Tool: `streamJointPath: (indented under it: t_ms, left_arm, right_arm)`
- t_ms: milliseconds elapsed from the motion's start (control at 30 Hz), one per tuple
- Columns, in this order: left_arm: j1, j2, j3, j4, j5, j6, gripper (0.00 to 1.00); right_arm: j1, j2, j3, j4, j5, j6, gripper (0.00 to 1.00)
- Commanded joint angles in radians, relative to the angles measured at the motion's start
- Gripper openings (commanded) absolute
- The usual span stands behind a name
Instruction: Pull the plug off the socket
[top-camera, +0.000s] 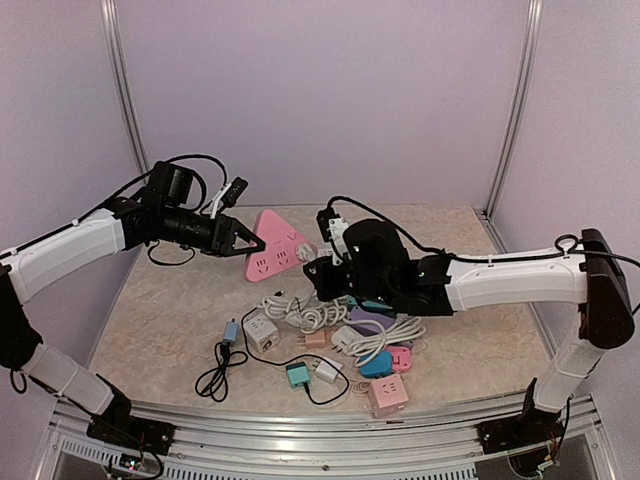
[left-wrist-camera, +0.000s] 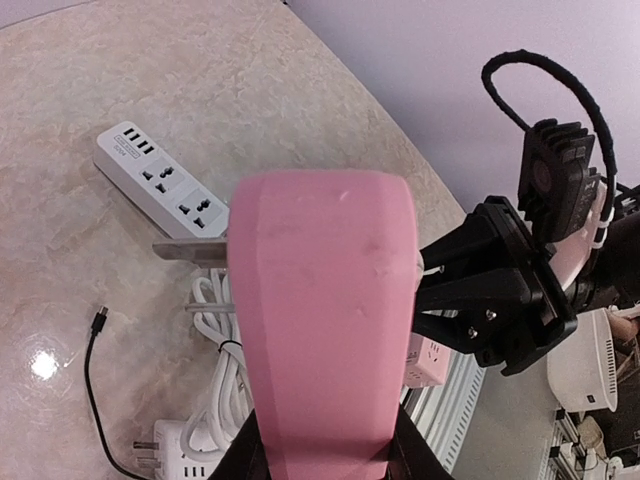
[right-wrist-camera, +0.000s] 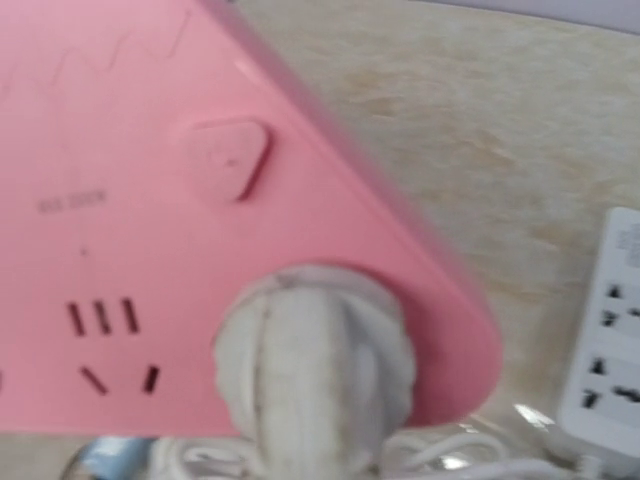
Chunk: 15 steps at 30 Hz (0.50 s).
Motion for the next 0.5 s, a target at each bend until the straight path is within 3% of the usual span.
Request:
streamJointPath:
  t_ms: [0,267,467]
  left_arm:
    - [0.006,-0.028,0.015,0.09,-0.032,0.009,0.0]
    - [-0.011,-0.034,0.015,0.09,-0.022,0.027,0.0]
    - [-0.014,-0.034,0.015,0.088,-0.029,0.027,0.0]
  right_arm:
    - [-0.073,-0.091,-0.123,0.163,-0.171,0.101,0.0]
    - [-0.138,-0.122,-0.229,0.314,-0.304,0.183,0.0]
    - [-0.141,-0.124,-0.237,0.324,-0.324,0.172,0.0]
